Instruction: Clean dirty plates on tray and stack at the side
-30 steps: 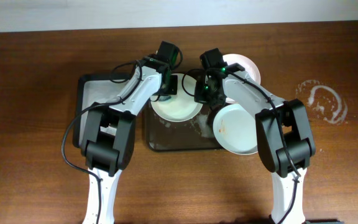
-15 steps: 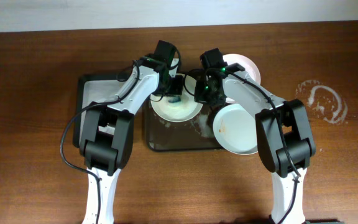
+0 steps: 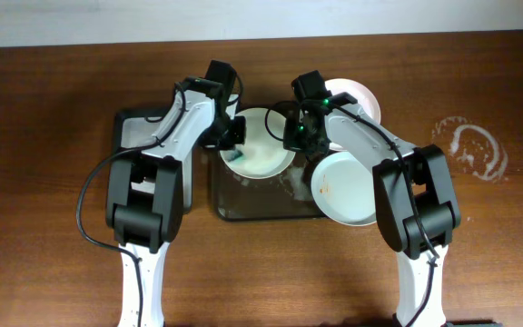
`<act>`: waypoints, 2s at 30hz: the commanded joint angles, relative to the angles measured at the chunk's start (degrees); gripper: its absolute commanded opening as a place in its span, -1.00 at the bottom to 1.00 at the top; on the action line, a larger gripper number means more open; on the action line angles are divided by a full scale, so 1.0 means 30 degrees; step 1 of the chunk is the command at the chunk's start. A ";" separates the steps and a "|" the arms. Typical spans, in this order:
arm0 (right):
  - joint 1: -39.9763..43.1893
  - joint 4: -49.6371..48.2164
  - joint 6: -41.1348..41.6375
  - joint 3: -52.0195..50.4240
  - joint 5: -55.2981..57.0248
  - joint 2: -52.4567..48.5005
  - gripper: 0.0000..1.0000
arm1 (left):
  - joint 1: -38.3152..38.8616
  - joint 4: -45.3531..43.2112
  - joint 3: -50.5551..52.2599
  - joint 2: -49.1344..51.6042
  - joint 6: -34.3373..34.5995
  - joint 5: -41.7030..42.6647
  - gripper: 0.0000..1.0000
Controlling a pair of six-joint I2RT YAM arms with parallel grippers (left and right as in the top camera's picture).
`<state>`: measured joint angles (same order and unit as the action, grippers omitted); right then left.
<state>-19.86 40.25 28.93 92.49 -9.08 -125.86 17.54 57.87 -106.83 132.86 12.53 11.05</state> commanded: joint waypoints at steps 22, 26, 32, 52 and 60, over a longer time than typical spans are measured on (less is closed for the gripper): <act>-0.0124 0.0146 0.0029 0.0117 0.0386 -0.0313 -0.90 | -0.0029 -0.2368 0.0364 0.0838 0.0590 -0.6244 -0.99; -0.0124 0.0153 0.0029 0.0117 0.0386 -0.0313 -0.91 | -0.0007 -0.0044 0.0321 0.0838 0.0138 -0.2849 -0.99; -0.0124 0.0138 0.0029 0.0117 0.0386 -0.0313 -0.90 | 0.0583 0.1588 0.0321 0.0838 -0.1953 0.3570 -0.99; 0.0124 0.0962 -0.0197 0.0160 -0.0291 0.0619 -0.92 | -0.2106 0.8225 -1.0630 0.0168 -0.3271 0.6914 -0.99; 0.0474 0.3774 -0.1668 0.0160 0.4167 0.5304 -0.92 | -0.2106 1.0207 -1.1052 0.0175 -0.3038 0.2382 -0.99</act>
<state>-18.83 49.43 26.57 92.73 -5.85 -119.39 11.33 87.00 -139.28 134.47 4.01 25.93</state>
